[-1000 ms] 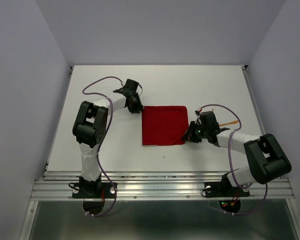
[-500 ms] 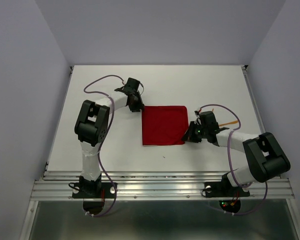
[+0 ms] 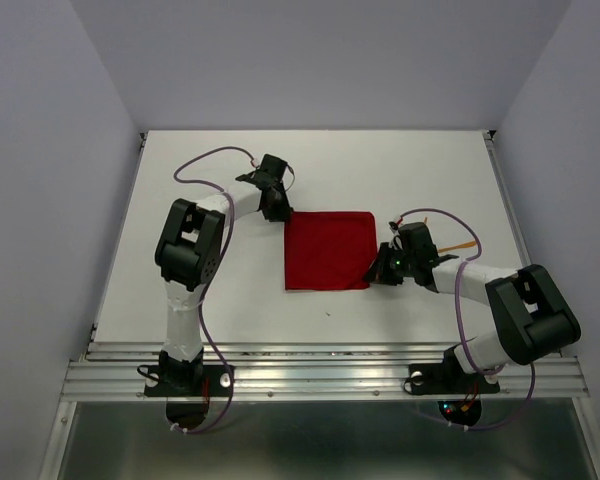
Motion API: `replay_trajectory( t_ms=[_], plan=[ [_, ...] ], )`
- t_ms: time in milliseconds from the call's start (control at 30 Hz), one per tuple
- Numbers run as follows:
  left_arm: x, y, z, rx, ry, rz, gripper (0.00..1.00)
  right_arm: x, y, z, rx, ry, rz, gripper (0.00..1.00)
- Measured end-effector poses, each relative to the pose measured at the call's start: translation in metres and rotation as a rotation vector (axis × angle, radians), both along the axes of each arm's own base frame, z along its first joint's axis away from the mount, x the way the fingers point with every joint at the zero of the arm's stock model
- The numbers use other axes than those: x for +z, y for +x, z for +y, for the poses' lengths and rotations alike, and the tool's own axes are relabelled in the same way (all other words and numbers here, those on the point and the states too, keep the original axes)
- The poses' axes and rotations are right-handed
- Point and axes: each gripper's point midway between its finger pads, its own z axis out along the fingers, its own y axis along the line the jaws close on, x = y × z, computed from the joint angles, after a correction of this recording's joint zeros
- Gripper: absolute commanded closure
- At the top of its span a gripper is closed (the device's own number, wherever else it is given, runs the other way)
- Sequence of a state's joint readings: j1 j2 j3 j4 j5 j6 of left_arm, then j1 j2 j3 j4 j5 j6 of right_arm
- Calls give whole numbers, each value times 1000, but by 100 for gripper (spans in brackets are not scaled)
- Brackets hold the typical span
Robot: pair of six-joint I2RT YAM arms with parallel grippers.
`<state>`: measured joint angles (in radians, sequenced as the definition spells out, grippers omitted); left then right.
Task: Fold the napkin into a case and place the utensils inside
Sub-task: Smooth out the lower triangle-folded napkin at the center of the board.
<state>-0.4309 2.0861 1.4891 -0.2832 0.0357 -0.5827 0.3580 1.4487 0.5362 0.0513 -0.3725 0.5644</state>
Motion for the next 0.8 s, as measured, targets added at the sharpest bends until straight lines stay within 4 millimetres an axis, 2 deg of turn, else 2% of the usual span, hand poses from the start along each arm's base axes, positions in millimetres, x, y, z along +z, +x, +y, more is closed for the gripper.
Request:
replay_trajectory(
  t_ms=[133, 200, 600, 800],
  plan=[
    [0, 0, -2, -4, 0, 1, 88, 0, 0, 0, 0, 0, 0, 99],
    [0, 0, -2, -4, -1, 0, 100, 0, 0, 0, 0, 0, 0, 99],
    [1, 0, -1, -11, 8, 7, 100, 3, 8, -8, -25, -54, -18, 99],
    [1, 0, 0, -18, 10, 7, 100, 27, 22, -13, -50, -86, -87, 99]
  ],
)
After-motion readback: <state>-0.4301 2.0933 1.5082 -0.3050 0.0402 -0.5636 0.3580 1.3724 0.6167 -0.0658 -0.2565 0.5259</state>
